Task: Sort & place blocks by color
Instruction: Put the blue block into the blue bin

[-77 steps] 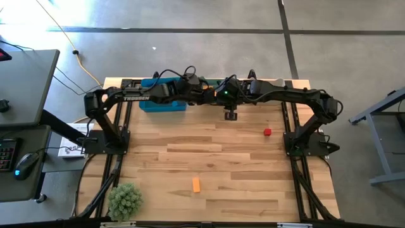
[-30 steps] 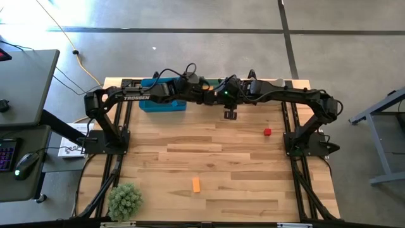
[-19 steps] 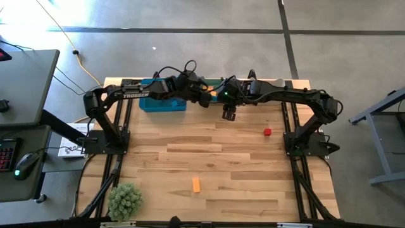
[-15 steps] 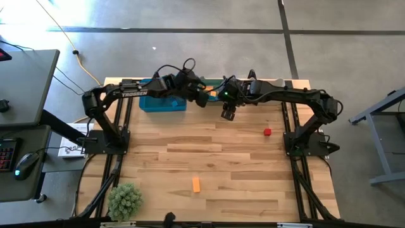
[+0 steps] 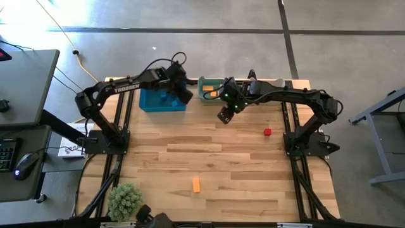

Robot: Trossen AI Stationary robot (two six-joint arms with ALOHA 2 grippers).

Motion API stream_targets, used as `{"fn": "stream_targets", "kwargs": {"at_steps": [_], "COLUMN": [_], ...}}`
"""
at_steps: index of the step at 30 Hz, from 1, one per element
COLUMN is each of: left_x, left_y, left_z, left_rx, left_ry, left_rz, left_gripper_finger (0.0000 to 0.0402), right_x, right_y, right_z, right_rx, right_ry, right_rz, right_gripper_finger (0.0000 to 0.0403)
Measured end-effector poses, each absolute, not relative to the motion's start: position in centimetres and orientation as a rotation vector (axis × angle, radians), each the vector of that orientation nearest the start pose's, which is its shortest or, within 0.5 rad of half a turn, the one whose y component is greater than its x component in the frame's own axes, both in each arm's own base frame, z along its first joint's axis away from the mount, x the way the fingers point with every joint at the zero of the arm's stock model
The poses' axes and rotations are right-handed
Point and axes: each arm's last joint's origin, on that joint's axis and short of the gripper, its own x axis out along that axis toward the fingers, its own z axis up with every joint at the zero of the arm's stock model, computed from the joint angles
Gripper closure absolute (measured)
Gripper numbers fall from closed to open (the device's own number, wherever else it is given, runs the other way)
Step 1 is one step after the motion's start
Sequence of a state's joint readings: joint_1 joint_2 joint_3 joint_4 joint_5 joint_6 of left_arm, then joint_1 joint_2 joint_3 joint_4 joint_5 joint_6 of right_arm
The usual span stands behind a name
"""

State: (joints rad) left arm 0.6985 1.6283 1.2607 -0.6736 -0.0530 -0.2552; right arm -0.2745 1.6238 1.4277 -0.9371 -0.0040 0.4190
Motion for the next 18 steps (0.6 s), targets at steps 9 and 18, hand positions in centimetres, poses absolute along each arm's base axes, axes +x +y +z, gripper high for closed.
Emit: {"fn": "stream_targets", "kwargs": {"at_steps": [9, 18], "left_x": [23.5, 21.9], "left_y": [22.6, 24.1], "left_z": [24.8, 24.8], "left_rx": [-0.503, -0.447], "left_ry": [1.050, 1.088], "left_rz": [0.877, 0.953], "left_gripper_finger": [0.0365, 0.0347], "right_x": [30.6, 28.7], "right_y": [-8.1, -7.2], "right_z": [28.6, 28.1], "right_rx": [0.655, 0.706], "right_ry": [1.145, 1.296], "right_rz": [-0.608, -0.821], "right_gripper_finger": [0.0226, 0.0226]}}
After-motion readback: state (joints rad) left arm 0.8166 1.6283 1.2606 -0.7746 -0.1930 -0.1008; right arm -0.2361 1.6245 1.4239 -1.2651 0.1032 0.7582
